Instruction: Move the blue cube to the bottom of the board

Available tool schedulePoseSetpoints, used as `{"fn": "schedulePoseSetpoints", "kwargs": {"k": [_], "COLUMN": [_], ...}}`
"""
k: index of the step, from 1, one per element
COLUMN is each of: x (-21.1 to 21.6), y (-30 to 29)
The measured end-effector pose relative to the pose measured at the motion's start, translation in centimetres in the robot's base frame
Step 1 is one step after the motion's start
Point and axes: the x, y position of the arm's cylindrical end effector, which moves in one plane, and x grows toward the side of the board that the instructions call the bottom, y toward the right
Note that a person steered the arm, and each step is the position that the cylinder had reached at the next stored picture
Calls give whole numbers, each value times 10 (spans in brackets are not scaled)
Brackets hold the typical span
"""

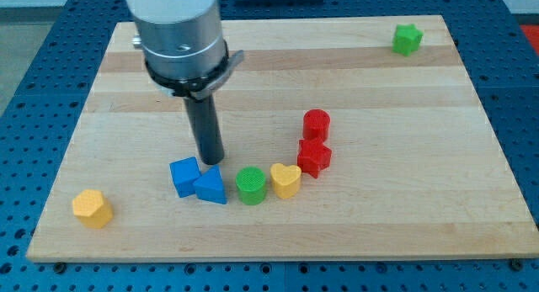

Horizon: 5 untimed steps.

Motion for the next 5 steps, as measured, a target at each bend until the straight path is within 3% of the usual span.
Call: {"fn": "schedulePoseSetpoints", "kwargs": {"k": [2, 5], "x": [24, 28], "y": [-49, -7]}}
